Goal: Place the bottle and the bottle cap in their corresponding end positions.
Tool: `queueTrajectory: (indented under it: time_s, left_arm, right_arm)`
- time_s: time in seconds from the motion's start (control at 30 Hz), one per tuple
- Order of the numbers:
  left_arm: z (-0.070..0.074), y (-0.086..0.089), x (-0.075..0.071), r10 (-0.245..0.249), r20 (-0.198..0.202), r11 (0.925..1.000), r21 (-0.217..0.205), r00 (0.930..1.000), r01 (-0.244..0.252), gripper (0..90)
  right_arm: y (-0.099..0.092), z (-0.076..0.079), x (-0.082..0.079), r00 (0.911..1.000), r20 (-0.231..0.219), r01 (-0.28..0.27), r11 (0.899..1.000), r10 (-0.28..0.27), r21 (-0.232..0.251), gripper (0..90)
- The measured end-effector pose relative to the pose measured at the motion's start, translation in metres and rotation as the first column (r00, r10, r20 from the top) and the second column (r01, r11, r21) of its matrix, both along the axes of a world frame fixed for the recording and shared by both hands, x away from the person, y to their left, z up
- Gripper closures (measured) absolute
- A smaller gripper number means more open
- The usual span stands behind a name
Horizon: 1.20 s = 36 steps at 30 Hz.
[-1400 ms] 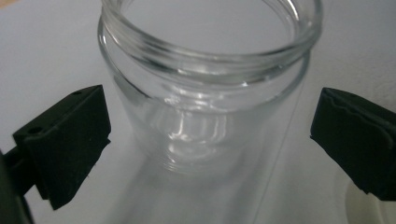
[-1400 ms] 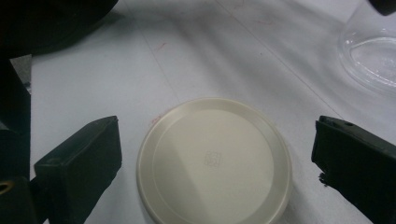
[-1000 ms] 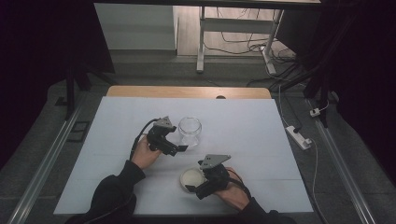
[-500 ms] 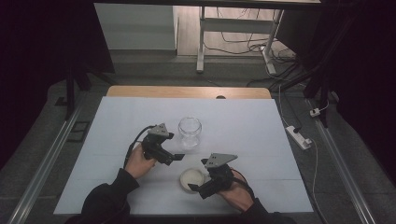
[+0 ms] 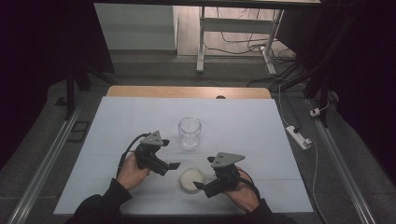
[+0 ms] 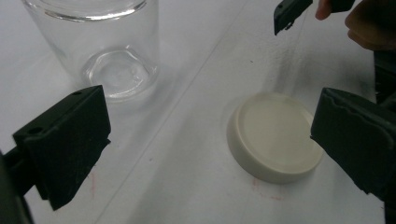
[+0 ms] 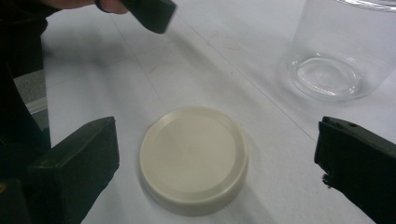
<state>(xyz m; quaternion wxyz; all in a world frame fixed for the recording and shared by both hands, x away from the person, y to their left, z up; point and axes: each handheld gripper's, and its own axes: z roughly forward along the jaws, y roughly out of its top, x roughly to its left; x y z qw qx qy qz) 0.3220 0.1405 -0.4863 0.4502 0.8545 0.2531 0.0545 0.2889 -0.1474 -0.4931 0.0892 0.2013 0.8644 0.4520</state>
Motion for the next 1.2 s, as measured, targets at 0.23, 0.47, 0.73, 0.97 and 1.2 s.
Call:
queueTrajectory:
  time_s: [0.23, 0.47, 0.73, 0.97, 1.2]
  left_arm:
    - [0.001, 0.008, -0.015, 0.015, 0.002, 0.9999, -0.003, 0.9999, -0.015, 0.0]
    - [0.001, 0.020, -0.031, 0.044, -0.002, 0.9991, -0.002, 0.9991, -0.044, 0.0]
    - [-0.003, 0.032, -0.045, 0.071, -0.008, 0.9974, 0.010, 0.9974, -0.071, 0.0]
    - [-0.005, 0.046, -0.057, 0.103, -0.017, 0.9947, 0.004, 0.9945, -0.103, 0.0]
    - [-0.006, 0.062, -0.071, 0.147, -0.022, 0.9889, -0.015, 0.9888, -0.148, 0.0]
  right_arm:
    - [-0.007, 0.004, -0.001, 0.9999, 0.006, 0.012, 1.000, -0.011, -0.007, 0.3]
    - [-0.012, 0.007, -0.003, 0.9997, -0.005, 0.023, 1.000, -0.023, -0.012, 0.0]
    - [-0.022, 0.009, -0.005, 0.9978, 0.007, 0.066, 0.998, -0.066, -0.017, 0.0]
    - [-0.036, 0.011, -0.007, 0.9937, 0.011, 0.112, 0.994, -0.111, -0.010, 0.0]
    - [-0.053, 0.012, -0.012, 0.9882, 0.019, 0.153, 0.988, -0.152, -0.009, 0.0]
